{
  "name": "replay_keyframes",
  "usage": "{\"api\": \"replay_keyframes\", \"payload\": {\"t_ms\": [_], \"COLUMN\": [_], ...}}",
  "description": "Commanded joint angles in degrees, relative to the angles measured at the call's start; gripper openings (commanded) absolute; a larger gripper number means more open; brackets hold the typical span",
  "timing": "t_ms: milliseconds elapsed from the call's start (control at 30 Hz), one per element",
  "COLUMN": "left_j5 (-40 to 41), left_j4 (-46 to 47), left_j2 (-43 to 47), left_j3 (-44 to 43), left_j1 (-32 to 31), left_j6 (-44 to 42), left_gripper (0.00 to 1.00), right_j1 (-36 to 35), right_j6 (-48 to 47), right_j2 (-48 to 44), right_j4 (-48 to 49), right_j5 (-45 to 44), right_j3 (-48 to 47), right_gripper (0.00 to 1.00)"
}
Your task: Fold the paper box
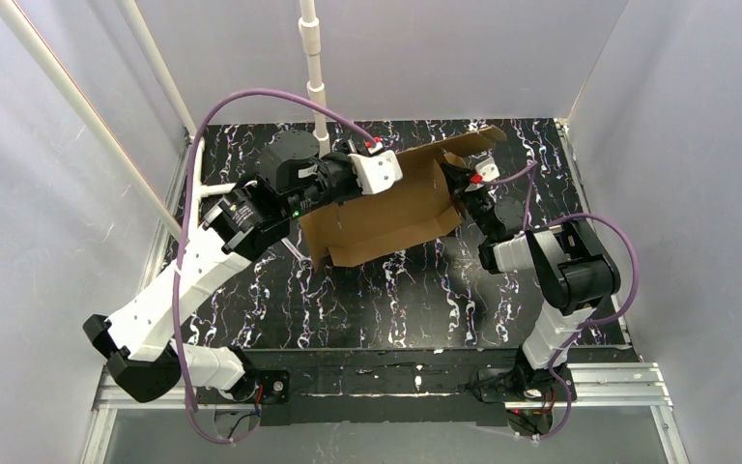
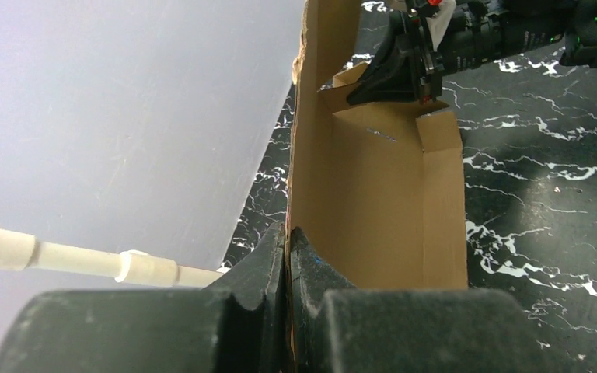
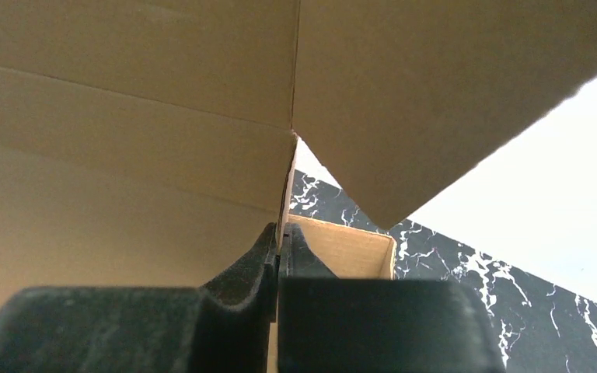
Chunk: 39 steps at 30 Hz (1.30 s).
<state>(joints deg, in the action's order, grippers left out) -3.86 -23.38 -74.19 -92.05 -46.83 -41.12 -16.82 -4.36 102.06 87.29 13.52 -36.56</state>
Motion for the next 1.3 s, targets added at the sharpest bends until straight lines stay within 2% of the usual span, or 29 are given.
{"api": "replay_keyframes", "payload": {"t_ms": [0,367,700,833,1033,1100,1167,1200,1267], "left_j5": [-2.95,-0.27,2.13,1.83,2.15,2.13,1.94,1.49,1.25], "left_j4": [6.12,6.74,7.2,7.12,6.49,6.11,5.97,5.97,5.95], "left_j2": [3.96,6.1,6.26,6.07,6.08,6.01,5.95,5.95,5.91], "left_j3": [1.19,3.57,2.34,1.97,1.41,1.23,1.09,1.02,0.91], "left_j1": [-2.39,-5.02,-5.07,-5.03,-5.12,-5.11,-5.13,-5.25,-5.46], "left_j6": [-0.05,0.24,-4.75,-5.11,-6.75,-7.37,-7.76,-7.7,-7.91], "left_gripper": [0.0,0.0,0.0,0.0,0.0,0.0,0.0,0.0,0.0], "right_j1": [-0.74,-0.65,0.81,3.5,12.59,16.87,21.11,23.91,27.64], "right_j6": [-0.15,-1.66,0.43,3.85,7.34,7.09,2.78,-5.25,-2.56], "right_j2": [0.09,-2.23,-9.15,-12.5,-22.2,-25.63,-29.71,-29.88,-26.06], "right_j4": [8.51,10.01,4.84,0.88,-15.44,-22.03,-39.41,-54.54,-56.79], "right_j5": [2.7,4.33,8.33,14.18,33.45,37.5,40.02,41.1,42.26], "right_j3": [2.67,7.11,6.43,5.62,2.42,1.63,-1.39,-4.45,-5.56], "right_gripper": [0.06,0.08,0.24,0.4,0.63,0.67,0.72,0.78,0.83]}}
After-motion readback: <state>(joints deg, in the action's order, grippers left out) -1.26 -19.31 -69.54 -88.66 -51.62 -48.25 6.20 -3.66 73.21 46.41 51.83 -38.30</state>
